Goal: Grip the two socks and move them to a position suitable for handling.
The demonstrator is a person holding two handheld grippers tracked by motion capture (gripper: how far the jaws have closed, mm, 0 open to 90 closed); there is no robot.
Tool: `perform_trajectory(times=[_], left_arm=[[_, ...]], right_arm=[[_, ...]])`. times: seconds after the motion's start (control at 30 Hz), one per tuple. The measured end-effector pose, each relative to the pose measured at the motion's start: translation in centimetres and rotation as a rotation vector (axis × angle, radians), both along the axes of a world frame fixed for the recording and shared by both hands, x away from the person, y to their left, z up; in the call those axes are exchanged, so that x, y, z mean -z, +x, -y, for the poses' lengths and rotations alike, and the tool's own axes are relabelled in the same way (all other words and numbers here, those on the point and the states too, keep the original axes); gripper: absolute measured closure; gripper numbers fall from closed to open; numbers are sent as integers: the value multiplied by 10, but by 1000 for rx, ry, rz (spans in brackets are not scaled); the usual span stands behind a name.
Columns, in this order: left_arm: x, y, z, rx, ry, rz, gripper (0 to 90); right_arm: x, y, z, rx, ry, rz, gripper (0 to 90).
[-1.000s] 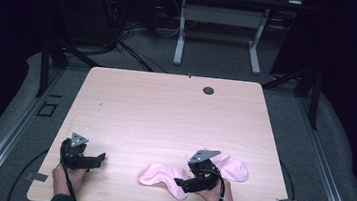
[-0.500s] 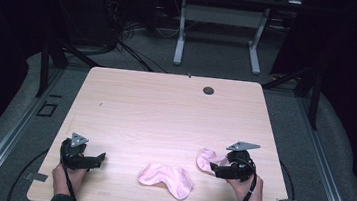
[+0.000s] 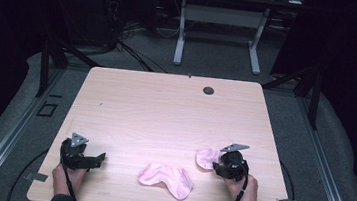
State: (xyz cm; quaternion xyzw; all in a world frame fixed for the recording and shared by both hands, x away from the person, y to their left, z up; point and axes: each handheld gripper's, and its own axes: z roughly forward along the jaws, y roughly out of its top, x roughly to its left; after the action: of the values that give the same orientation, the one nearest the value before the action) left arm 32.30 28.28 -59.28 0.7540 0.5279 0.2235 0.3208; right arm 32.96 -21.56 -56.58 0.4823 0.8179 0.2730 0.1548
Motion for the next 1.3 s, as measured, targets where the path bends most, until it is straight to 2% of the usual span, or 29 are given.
perform_trajectory(times=[0.07, 0.1, 0.13, 0.2, 0.3, 0.4, 0.43, 0.47, 0.57, 0.63, 0.73, 0.8, 0.93, 1.0, 1.07, 1.1, 1.13, 1.17, 1.2, 1.23, 1.3], left_arm=[[0, 0, 0, 0, 0, 0, 37], [0, 0, 0, 0, 0, 0, 37], [0, 0, 0, 0, 0, 0, 37], [0, 0, 0, 0, 0, 0, 37], [0, 0, 0, 0, 0, 0, 37], [0, 0, 0, 0, 0, 0, 37], [0, 0, 0, 0, 0, 0, 37], [0, 0, 0, 1, 2, 0, 37], [0, 0, 0, 0, 0, 0, 37], [0, 0, 0, 0, 0, 0, 37], [0, 0, 0, 0, 0, 0, 37], [0, 0, 0, 0, 1, 0, 37], [0, 0, 0, -11, 3, 0, 37], [0, 0, 0, -18, 3, 1, 37], [0, 0, 0, -20, 4, -1, 37], [0, 0, 0, -23, 4, 0, 37], [0, 0, 0, -27, 3, -2, 37], [0, 0, 0, -29, 2, -3, 37], [0, 0, 0, -35, -1, -1, 37], [0, 0, 0, -38, 1, -1, 37], [-1, 0, 0, -48, 3, -6, 37]], right_arm=[[0, 0, 1, -6, 15, 4, 806], [1, 1, 1, -8, 22, 3, 830], [0, 1, 1, -5, 19, 5, 839], [-4, 2, 3, -7, 45, 23, 845], [-22, 3, 0, -29, 80, 67, 846], [-41, 6, -13, -89, 96, 113, 845], [-50, 10, -24, -128, 88, 126, 843], [-50, 10, -24, -128, 88, 126, 843], [-57, 20, -44, -205, 80, 133, 841], [-57, 26, -57, -248, 84, 127, 840], [-52, 36, -78, -321, 58, 115, 837], [-44, 44, -91, -357, 37, 95, 835], [-26, 58, -108, -405, 28, 48, 819], [-18, 63, -112, -406, 14, 26, 745], [-13, 66, -114, -400, 25, 26, 602], [-14, 65, -113, -382, 28, 47, 554], [-17, 62, -111, -381, 44, 62, 500], [-27, 57, -104, -357, 66, 97, 391], [-27, 57, -104, -357, 66, 97, 391], [-38, 50, -95, -338, 83, 120, 352], [-42, 45, -91, -329, 99, 128, 322]])
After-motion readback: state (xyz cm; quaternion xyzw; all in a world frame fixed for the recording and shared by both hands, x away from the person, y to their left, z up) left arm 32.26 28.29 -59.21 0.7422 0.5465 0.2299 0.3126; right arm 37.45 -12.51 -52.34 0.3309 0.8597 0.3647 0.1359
